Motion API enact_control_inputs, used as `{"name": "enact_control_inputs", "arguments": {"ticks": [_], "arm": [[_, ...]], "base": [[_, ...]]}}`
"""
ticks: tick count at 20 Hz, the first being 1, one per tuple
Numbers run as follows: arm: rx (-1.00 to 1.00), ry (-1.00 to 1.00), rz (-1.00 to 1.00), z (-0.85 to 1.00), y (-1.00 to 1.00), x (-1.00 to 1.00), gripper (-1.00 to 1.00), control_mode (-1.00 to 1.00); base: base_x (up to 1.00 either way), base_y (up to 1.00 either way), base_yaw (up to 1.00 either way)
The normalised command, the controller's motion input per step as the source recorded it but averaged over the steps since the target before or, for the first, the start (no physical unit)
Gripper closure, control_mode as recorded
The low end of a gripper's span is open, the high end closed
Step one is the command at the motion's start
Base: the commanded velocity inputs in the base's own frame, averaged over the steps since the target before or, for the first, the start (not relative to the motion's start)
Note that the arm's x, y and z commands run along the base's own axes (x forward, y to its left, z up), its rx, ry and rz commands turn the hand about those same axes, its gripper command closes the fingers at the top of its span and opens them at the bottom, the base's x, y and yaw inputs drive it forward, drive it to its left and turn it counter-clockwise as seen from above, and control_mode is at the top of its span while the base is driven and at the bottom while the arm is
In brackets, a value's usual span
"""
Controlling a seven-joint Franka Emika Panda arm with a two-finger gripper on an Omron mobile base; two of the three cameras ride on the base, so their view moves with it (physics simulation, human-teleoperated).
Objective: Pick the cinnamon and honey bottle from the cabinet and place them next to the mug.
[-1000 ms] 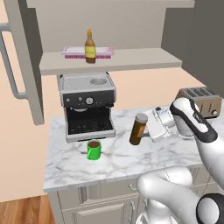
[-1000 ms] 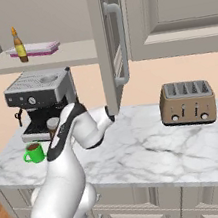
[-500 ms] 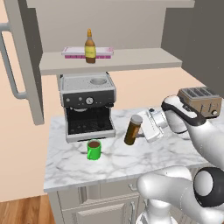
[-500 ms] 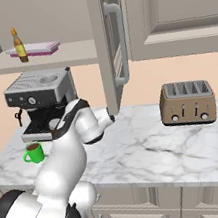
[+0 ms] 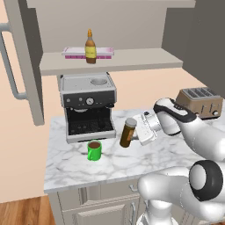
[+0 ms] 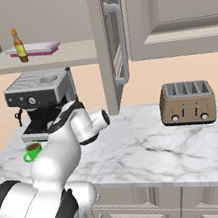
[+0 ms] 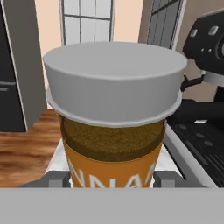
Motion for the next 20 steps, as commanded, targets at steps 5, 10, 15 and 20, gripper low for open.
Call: {"name": "enact_control_inputs", "arguments": {"ticks": [5,10,15,20], "arm": [[-0.01,0.00,-0.13,-0.38,0.07,0.17,1.00,-1.00],[-0.02,0.00,-0.14,-0.32,0.22,0.22,1.00,-1.00],[0.00,0.00,-0.10,-0.22,0.13,0.08,1.00,-1.00],[0.00,0.00,-0.04,-0.09,0.16,0.00,1.00,-1.00]], "base": [[0.00,0.00,0.00],[0.00,0.00,0.00],[0.00,0.00,0.00],[0.00,0.00,0.00]]}}
